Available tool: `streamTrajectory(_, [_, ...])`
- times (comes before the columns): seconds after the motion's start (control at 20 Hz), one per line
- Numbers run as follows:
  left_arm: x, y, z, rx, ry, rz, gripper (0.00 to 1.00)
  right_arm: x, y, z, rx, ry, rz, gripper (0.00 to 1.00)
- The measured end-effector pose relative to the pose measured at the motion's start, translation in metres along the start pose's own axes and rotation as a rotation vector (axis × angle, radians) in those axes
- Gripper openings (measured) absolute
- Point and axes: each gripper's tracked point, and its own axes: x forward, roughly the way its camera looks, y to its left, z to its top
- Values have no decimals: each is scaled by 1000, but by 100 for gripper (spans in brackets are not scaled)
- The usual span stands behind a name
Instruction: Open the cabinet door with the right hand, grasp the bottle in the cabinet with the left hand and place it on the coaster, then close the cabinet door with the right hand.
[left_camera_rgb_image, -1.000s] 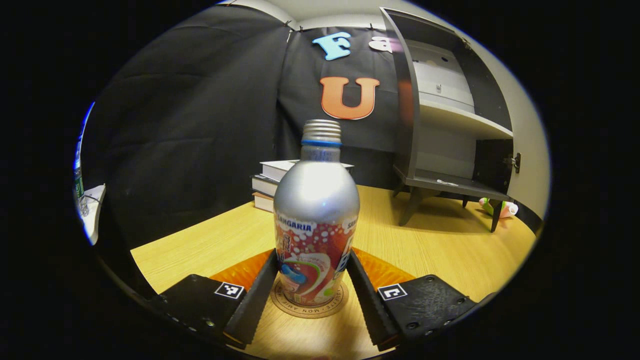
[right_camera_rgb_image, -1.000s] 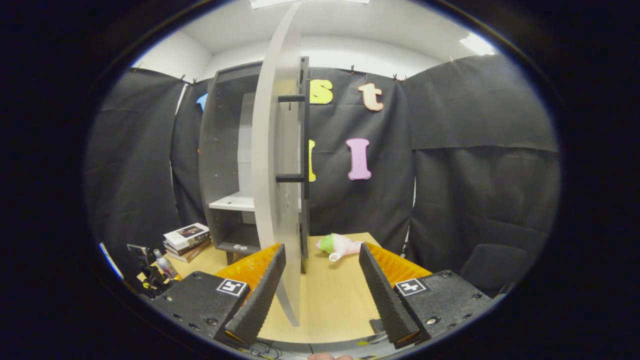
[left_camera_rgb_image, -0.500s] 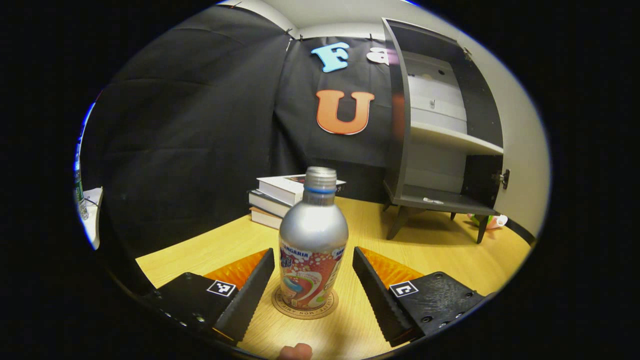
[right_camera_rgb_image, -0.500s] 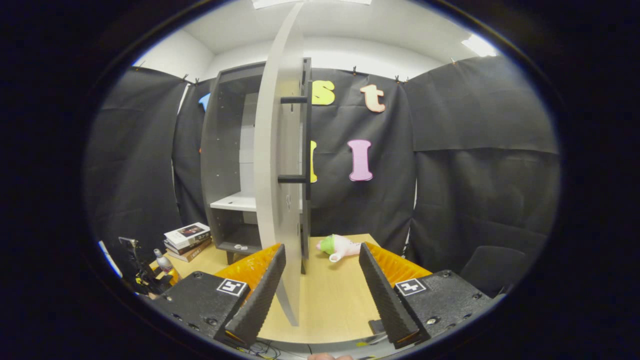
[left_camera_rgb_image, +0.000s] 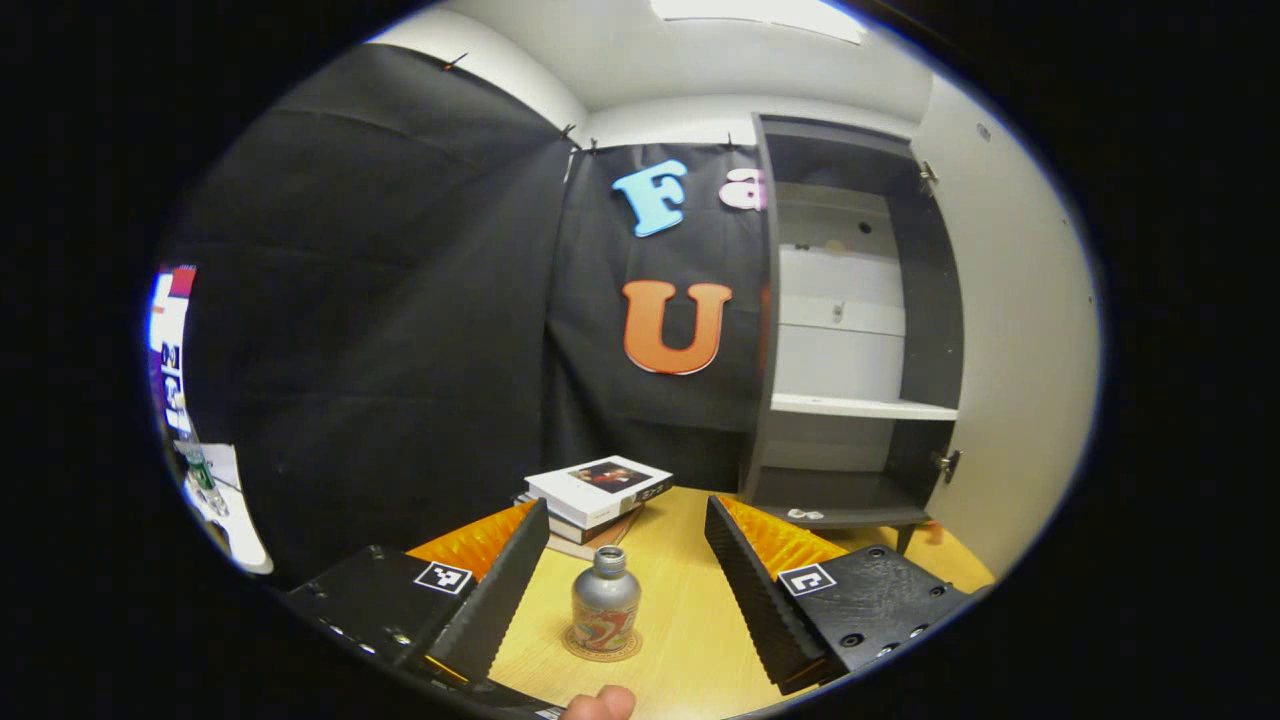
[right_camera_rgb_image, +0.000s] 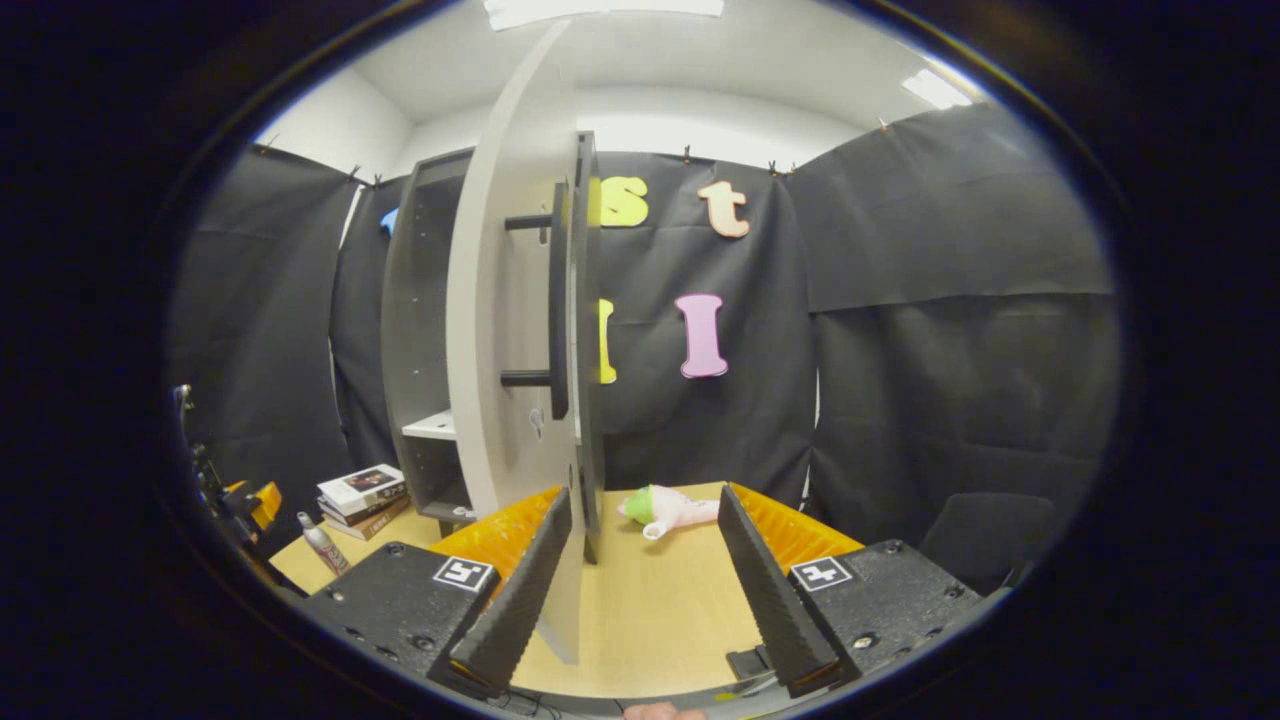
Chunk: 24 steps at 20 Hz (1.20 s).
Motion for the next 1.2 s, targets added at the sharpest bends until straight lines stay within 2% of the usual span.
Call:
streamTrajectory(0.15, [-21, -49, 37, 27, -11, -130, 95, 9, -1, 6, 12, -20, -5, 93])
streamTrajectory(0.3, [-51, -95, 40, -41, 38, -205, 95, 15, 4, 8, 40, -33, 7, 94])
streamTrajectory(0.35, [-59, -107, 45, -53, 20, -228, 95, 17, 3, 9, 45, -31, 2, 94])
streamTrajectory(0.5, [-74, -127, 45, -18, -2, -291, 95, 19, 0, 20, 64, -62, 0, 94])
streamTrajectory(0.8, [-73, -116, 37, 52, -9, -263, 95, 30, 8, 36, 67, -107, 27, 94])
streamTrajectory(1.0, [-73, -104, 34, 55, -4, -238, 95, 30, 7, 39, -1, -130, 29, 92])
streamTrajectory(1.2, [-71, -89, 36, 36, -1, -209, 95, 27, 26, 36, -12, -119, 101, 90])
